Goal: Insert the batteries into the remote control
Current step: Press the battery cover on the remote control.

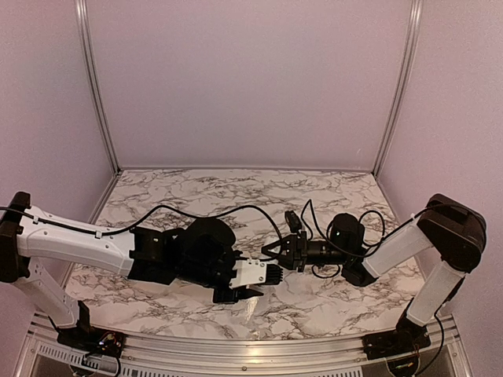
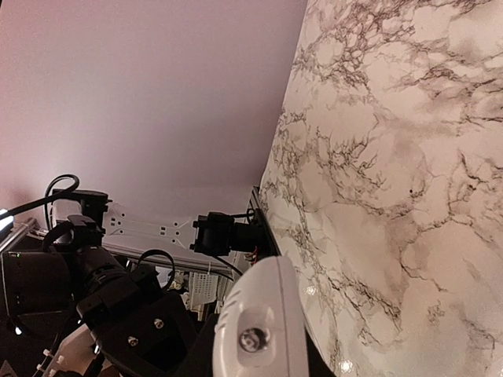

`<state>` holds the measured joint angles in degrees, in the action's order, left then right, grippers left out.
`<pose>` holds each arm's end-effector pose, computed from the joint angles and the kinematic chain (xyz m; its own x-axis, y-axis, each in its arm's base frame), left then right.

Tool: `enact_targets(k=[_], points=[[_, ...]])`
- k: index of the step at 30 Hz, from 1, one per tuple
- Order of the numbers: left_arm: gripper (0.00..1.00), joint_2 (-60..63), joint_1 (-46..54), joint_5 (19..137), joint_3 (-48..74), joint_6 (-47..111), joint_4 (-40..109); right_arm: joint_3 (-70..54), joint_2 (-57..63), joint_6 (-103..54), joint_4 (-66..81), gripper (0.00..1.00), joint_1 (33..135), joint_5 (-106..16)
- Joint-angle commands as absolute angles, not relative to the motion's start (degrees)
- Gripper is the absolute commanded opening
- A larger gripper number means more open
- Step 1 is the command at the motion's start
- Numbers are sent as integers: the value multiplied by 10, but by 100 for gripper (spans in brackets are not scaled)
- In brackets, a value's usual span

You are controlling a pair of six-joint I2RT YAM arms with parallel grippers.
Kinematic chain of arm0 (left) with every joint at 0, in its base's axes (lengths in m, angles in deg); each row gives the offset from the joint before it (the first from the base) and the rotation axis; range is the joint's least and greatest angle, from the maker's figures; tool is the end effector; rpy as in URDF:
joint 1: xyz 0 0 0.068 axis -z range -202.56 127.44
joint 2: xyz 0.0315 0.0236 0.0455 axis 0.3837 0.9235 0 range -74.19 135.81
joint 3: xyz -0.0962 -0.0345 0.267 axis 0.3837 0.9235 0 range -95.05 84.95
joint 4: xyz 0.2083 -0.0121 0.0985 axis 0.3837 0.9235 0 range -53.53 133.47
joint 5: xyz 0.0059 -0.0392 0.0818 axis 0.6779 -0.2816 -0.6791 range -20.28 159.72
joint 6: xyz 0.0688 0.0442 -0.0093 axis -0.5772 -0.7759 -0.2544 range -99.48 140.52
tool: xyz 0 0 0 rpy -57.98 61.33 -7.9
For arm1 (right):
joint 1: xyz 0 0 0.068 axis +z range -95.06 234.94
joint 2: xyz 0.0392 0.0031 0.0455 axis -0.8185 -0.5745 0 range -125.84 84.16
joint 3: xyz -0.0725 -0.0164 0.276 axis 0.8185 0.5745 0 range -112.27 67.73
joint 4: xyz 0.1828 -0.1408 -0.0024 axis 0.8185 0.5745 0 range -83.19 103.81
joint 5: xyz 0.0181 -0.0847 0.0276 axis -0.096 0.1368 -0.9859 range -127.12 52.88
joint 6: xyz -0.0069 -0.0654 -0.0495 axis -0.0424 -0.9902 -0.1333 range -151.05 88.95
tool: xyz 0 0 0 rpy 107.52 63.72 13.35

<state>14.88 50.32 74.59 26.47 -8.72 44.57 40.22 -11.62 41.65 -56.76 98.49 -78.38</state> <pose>0.0948 -0.3286 0.2439 0.3142 0.6337 -0.7069 0.9378 -0.0913 0.3350 0.1918 0.2475 0.2044 -0.9670 0.0711 -0.2447 -0.2388 0.0813 0.9676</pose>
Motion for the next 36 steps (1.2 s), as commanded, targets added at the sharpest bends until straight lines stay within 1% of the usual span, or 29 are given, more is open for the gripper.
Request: enact_targets(k=[1, 10, 14, 24, 28, 32, 36], points=[[35, 170, 507, 733, 253, -88, 495, 392, -120, 445, -629, 0, 992, -797], [31, 191, 507, 729, 255, -86, 529, 396, -119, 475, -677, 0, 992, -807], [33, 178, 507, 720, 274, -95, 521, 397, -117, 477, -681, 0, 992, -808], [33, 150, 508, 716, 299, -112, 501, 398, -117, 486, -694, 0, 990, -809], [35, 153, 509, 711, 299, -110, 501, 394, -119, 485, -693, 0, 988, -811], [34, 150, 509, 706, 300, -95, 486, 393, -120, 476, -684, 0, 989, -812], [31, 137, 508, 704, 304, -76, 459, 396, -126, 469, -680, 0, 989, -813]])
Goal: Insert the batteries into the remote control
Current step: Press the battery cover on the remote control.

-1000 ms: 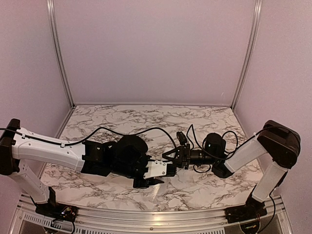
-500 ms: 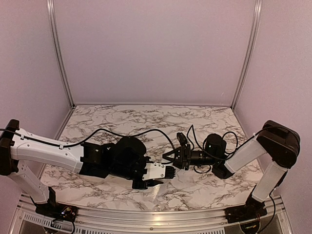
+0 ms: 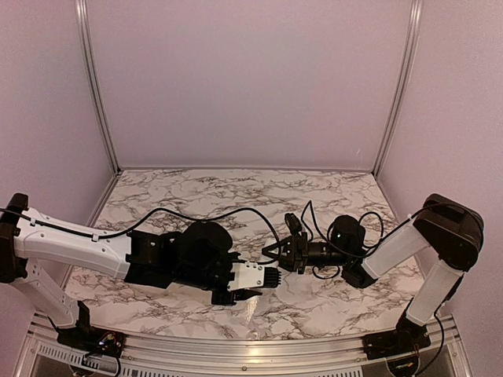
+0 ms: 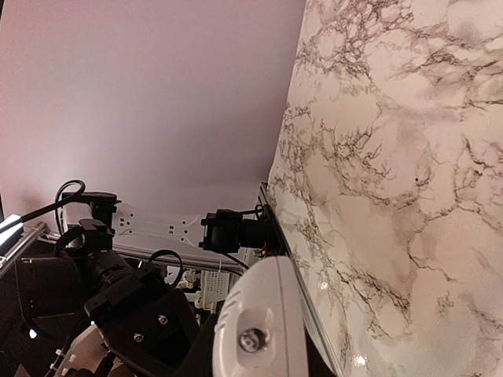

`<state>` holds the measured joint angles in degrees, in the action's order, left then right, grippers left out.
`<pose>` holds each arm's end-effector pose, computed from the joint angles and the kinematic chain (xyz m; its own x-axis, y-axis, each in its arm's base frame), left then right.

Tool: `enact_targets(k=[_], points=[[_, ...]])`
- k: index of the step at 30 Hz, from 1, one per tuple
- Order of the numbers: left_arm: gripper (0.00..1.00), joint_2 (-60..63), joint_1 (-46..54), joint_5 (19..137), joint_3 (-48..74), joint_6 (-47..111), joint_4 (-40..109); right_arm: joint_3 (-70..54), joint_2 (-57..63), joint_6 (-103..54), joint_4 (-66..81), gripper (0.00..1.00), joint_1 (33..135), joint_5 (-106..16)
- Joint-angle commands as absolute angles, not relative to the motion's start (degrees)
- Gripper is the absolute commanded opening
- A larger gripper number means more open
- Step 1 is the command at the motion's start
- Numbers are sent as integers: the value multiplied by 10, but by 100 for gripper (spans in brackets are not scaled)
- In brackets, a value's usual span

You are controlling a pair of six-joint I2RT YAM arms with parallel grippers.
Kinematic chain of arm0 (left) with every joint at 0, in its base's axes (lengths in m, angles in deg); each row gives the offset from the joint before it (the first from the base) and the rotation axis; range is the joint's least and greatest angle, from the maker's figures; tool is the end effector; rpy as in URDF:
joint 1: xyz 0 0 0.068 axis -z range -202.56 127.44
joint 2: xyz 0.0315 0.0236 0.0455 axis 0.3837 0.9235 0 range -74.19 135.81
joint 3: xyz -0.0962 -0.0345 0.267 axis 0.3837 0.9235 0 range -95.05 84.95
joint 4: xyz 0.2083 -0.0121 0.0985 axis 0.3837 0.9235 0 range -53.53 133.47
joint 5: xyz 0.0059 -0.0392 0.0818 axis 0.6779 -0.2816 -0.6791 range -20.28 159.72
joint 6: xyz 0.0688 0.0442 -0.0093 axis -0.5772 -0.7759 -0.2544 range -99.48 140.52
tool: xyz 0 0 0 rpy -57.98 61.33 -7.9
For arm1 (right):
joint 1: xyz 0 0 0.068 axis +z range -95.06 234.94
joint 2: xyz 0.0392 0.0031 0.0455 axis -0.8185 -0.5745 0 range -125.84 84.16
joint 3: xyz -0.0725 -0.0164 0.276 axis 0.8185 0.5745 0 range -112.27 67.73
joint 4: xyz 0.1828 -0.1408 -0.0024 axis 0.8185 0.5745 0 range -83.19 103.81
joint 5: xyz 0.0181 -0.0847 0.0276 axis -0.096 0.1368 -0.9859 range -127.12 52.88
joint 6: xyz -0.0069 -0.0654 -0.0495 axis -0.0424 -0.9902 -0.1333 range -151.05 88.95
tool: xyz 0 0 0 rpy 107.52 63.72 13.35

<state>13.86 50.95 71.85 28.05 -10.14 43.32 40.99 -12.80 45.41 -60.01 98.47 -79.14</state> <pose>0.0932 -0.3246 0.2429 0.3426 0.6383 -0.6894 0.9205 -0.0813 0.3821 0.1908 0.2475 0.2022 -0.9785 0.0667 -0.1950 -0.1913 0.0581 0.9798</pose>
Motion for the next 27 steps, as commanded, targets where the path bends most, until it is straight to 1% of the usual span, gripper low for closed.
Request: enact_targets(k=[1, 7, 11, 27], points=[[30, 135, 507, 702, 304, -73, 457, 396, -127, 469, -682, 0, 989, -814], [23, 149, 500, 702, 297, -74, 465, 391, -127, 465, -675, 0, 993, -818], [21, 157, 496, 702, 292, -70, 465, 390, -123, 466, -675, 0, 996, -820], [15, 215, 478, 634, 253, -51, 494, 389, -121, 479, -687, 0, 1000, -825]])
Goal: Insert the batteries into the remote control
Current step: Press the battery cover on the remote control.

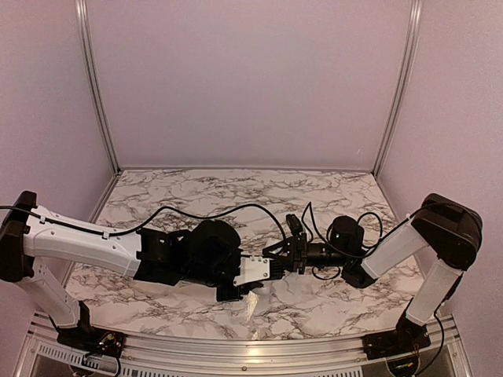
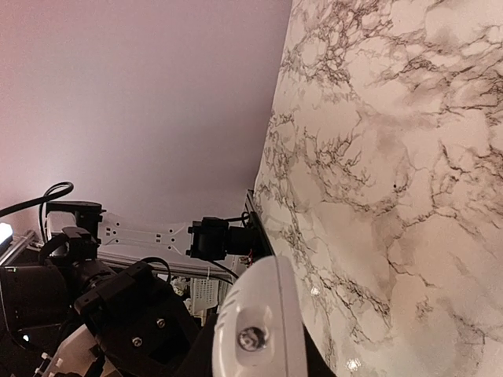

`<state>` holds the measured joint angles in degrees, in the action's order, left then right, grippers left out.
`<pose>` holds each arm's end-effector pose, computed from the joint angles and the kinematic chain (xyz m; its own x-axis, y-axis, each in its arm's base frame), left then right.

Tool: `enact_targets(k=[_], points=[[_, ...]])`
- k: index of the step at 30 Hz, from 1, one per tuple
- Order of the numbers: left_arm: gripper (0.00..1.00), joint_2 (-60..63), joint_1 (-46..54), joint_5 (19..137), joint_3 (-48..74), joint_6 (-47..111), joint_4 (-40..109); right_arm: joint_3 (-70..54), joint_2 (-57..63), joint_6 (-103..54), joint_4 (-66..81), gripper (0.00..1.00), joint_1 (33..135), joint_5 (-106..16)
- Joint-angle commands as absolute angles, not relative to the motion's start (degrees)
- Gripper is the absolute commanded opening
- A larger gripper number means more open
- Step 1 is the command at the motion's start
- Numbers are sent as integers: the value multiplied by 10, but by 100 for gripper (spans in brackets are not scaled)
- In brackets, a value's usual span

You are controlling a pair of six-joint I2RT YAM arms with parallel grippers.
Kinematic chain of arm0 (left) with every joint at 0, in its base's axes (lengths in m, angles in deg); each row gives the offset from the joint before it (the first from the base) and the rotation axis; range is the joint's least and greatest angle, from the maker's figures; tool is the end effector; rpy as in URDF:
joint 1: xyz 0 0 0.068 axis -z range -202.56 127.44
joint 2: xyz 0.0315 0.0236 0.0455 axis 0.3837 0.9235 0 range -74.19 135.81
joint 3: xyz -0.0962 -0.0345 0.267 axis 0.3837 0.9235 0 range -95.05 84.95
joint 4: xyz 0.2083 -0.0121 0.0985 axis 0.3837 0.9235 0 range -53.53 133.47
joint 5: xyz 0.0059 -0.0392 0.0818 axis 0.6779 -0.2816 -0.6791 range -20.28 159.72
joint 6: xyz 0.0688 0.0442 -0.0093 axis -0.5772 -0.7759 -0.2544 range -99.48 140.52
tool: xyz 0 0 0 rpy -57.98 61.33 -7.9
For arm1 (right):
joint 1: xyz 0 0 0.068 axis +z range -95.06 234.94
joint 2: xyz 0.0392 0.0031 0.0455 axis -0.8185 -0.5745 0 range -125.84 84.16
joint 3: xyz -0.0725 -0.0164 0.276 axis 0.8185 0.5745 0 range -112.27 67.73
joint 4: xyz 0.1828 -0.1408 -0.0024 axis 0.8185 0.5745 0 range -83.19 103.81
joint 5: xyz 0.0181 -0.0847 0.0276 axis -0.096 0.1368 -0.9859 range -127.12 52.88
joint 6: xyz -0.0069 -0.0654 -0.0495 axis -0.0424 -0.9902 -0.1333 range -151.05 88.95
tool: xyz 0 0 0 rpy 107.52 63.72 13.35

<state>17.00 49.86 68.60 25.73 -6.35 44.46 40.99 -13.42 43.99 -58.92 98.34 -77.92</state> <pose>0.1067 -0.3322 0.2361 0.2557 0.6892 -0.6779 0.9339 0.0053 0.3576 0.1934 0.2474 0.1966 -0.9761 0.0836 -0.2008 -0.1937 0.0857 0.9773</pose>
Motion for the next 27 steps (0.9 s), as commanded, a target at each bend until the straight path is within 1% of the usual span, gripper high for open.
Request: enact_targets(k=[1, 4, 11, 18, 27], points=[[15, 219, 477, 632, 251, -50, 499, 389, -120, 481, -689, 0, 1000, -826], [14, 232, 475, 627, 245, -56, 518, 391, -116, 484, -692, 0, 1000, -826], [15, 228, 483, 671, 254, -89, 536, 390, -110, 482, -691, 0, 996, -826], [19, 225, 499, 692, 264, -105, 546, 383, -94, 469, -665, 0, 976, -833], [17, 211, 499, 687, 272, -96, 530, 382, -95, 465, -658, 0, 977, -834]])
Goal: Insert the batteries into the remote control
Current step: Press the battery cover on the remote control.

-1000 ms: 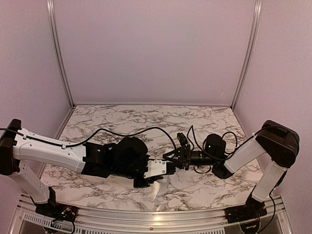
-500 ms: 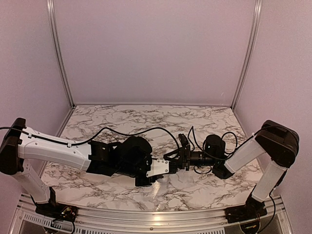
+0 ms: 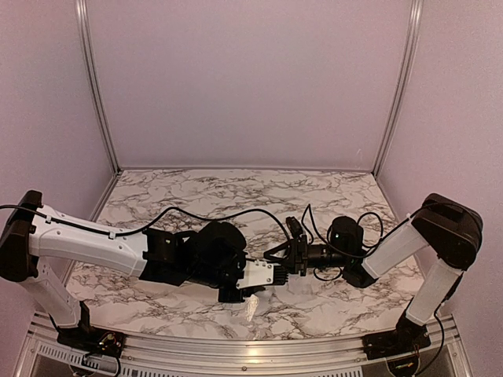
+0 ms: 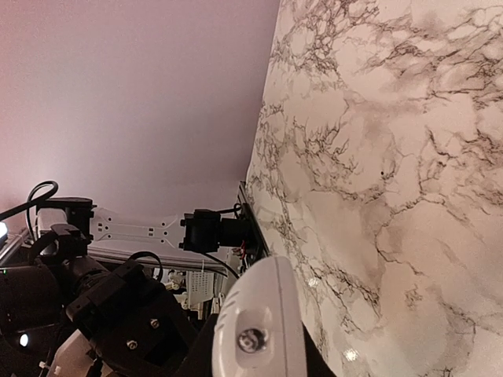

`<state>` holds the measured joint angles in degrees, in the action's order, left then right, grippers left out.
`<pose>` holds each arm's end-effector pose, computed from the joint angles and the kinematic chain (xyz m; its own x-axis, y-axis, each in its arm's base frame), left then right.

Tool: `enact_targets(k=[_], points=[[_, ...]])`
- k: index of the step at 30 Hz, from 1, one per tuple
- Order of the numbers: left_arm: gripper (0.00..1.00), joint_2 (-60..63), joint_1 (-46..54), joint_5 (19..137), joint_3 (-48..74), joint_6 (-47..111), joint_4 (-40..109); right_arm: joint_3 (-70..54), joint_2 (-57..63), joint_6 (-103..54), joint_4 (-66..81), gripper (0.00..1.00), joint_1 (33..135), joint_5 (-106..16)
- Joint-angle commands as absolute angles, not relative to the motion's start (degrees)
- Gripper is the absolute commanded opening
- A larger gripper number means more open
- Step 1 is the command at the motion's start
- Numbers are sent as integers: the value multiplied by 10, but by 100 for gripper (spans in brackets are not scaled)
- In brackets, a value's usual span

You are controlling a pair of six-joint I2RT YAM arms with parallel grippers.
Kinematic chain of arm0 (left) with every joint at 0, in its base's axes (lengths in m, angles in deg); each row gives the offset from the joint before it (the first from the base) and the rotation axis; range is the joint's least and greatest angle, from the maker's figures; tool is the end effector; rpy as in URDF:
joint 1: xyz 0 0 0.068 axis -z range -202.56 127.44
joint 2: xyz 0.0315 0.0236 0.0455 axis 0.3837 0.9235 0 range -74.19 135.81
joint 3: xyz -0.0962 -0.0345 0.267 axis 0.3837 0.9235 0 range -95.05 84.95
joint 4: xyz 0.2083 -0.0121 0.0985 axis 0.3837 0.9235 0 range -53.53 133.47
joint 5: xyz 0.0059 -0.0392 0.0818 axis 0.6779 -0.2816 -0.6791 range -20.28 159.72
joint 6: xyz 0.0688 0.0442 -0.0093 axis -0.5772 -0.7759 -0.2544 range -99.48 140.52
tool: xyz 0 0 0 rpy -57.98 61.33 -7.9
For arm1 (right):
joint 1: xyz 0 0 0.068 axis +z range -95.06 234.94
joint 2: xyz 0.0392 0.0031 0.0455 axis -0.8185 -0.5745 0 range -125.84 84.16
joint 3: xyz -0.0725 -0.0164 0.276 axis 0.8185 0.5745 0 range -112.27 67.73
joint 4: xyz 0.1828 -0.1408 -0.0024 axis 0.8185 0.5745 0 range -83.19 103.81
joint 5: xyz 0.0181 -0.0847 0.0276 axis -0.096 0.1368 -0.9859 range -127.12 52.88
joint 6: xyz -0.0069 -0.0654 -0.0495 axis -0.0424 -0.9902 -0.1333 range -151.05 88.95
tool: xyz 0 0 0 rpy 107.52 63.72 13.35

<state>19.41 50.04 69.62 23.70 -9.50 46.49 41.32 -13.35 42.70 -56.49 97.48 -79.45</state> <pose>0.1066 -0.3398 0.2296 0.3028 0.7071 -0.6390 0.9267 -0.0619 0.3706 0.1939 0.2434 0.1903 -0.9798 0.0642 -0.1894 -0.1813 0.1144 0.9768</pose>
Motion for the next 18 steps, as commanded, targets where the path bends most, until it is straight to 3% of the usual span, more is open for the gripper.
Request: enact_targets(k=[1, 12, 18], points=[[17, 204, 499, 694, 275, -96, 525, 383, -96, 465, -659, 0, 977, -834], [13, 204, 476, 807, 260, -65, 543, 381, -94, 463, -660, 0, 979, -839], [12, 227, 470, 803, 243, -48, 566, 378, -94, 463, -657, 0, 980, -840]])
